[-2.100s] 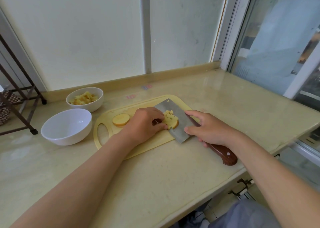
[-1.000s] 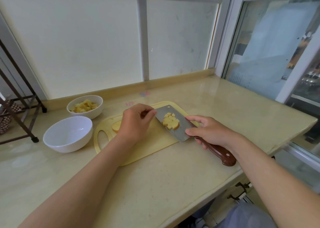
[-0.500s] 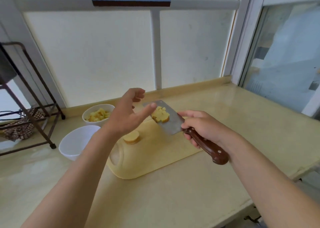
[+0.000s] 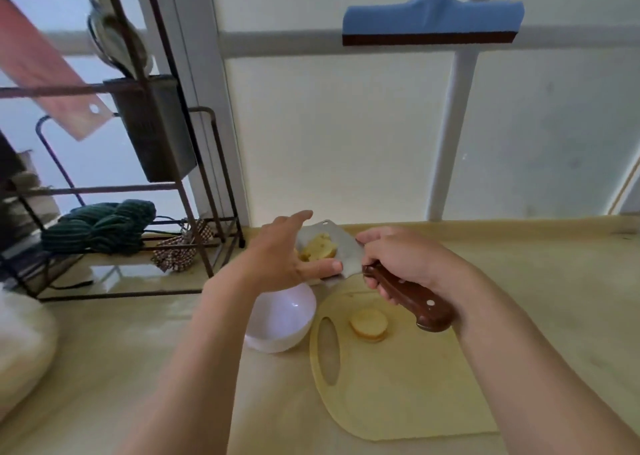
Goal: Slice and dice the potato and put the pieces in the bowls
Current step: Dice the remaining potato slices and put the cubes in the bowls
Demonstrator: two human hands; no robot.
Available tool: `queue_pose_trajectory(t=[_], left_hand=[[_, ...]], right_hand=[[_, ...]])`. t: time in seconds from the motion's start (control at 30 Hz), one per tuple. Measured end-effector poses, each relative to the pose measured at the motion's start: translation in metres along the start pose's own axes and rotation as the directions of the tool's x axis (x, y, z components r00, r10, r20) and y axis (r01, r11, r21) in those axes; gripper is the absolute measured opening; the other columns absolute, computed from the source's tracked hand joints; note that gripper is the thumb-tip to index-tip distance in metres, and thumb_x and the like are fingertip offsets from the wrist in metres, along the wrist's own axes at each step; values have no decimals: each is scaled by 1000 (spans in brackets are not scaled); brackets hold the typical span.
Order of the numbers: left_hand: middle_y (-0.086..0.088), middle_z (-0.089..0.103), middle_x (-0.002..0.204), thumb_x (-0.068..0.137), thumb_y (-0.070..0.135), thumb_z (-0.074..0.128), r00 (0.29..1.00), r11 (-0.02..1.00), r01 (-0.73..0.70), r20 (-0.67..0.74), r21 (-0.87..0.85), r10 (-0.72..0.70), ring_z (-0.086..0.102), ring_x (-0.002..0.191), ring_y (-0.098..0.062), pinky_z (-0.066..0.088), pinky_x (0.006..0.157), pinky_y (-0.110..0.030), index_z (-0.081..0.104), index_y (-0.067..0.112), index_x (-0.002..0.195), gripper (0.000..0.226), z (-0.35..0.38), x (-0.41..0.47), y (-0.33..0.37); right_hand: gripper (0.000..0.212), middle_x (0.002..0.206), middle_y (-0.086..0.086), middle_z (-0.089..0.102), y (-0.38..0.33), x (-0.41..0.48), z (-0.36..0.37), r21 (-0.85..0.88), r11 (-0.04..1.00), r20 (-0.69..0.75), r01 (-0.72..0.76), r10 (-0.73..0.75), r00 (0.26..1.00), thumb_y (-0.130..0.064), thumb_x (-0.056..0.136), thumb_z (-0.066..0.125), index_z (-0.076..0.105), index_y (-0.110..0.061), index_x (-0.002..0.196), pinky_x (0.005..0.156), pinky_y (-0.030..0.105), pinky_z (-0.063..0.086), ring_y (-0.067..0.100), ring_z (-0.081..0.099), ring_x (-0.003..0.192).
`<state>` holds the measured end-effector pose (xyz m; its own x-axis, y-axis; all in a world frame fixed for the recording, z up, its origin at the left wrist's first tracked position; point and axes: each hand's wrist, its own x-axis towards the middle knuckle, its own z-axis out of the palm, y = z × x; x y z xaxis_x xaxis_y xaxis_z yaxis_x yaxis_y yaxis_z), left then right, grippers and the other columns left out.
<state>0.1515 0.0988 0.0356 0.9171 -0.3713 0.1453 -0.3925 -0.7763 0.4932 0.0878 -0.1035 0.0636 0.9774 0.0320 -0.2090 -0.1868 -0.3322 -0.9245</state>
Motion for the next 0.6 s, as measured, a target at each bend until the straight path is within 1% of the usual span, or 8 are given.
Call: queue_pose_trajectory(t=[0.07, 0.2, 0.27, 0.33, 0.43, 0.5, 0.6], left_hand=[[-2, 33, 152, 39, 97, 54, 1000, 1000, 27, 16, -9, -26, 30, 140, -24, 31, 113, -48, 21, 34, 151, 132, 2, 4, -6], [-1, 36, 150, 39, 100, 47, 996, 996, 87, 5, -13, -87, 33, 139, -24, 34, 111, -49, 23, 32, 151, 133, 10, 13, -14], [-1, 37, 150, 38, 102, 42, 995, 995, 100, -4, 10, -100, 33, 139, -24, 34, 111, -49, 25, 31, 151, 134, 14, 18, -14], [-2, 38, 150, 40, 103, 39, 994, 993, 110, -10, 40, -110, 35, 138, -25, 35, 110, -49, 25, 30, 150, 133, 18, 23, -13], [-4, 39, 149, 44, 101, 37, 991, 989, 137, -12, 48, -136, 37, 136, -27, 36, 109, -49, 26, 27, 150, 130, 22, 28, -11], [-5, 40, 149, 49, 99, 38, 988, 987, 151, -25, 50, -150, 38, 135, -27, 37, 108, -49, 27, 26, 150, 125, 24, 30, -11], [-5, 41, 149, 55, 98, 41, 985, 985, 169, -40, 22, -168, 40, 134, -27, 38, 107, -49, 29, 26, 149, 119, 26, 32, -14]], right_hand=[[39, 56, 8, 60, -2, 9, 2, -43, 999, 14, -15, 16, 1000, -5, 98, 49, 52, -25, 131, 41, 22, 42, 17, 51, 38], [32, 60, 12, 59, -6, 15, 2, -87, 996, 49, -14, 18, 999, -3, 97, 48, 56, -24, 120, 39, 21, 42, 17, 50, 38], [35, 62, 12, 57, -7, 13, 3, -98, 995, 61, -9, 15, 998, -1, 97, 48, 59, -19, 125, 38, 20, 41, 15, 49, 36], [38, 63, 11, 55, -8, 10, 4, -102, 995, 68, -10, 17, 998, 0, 97, 48, 56, -21, 128, 36, 18, 39, 12, 49, 33], [33, 64, 10, 54, -8, 9, 3, -112, 994, 68, -6, 14, 998, 0, 97, 48, 52, -19, 125, 36, 17, 39, 10, 49, 33], [37, 62, 9, 56, -7, 10, -1, -139, 990, 70, -8, 17, 997, -2, 97, 49, 55, -17, 130, 37, 18, 40, 11, 50, 34], [47, 59, 7, 59, -8, 7, -8, -174, 985, 83, -8, 22, 996, -3, 97, 49, 53, -17, 142, 38, 18, 41, 11, 52, 36]])
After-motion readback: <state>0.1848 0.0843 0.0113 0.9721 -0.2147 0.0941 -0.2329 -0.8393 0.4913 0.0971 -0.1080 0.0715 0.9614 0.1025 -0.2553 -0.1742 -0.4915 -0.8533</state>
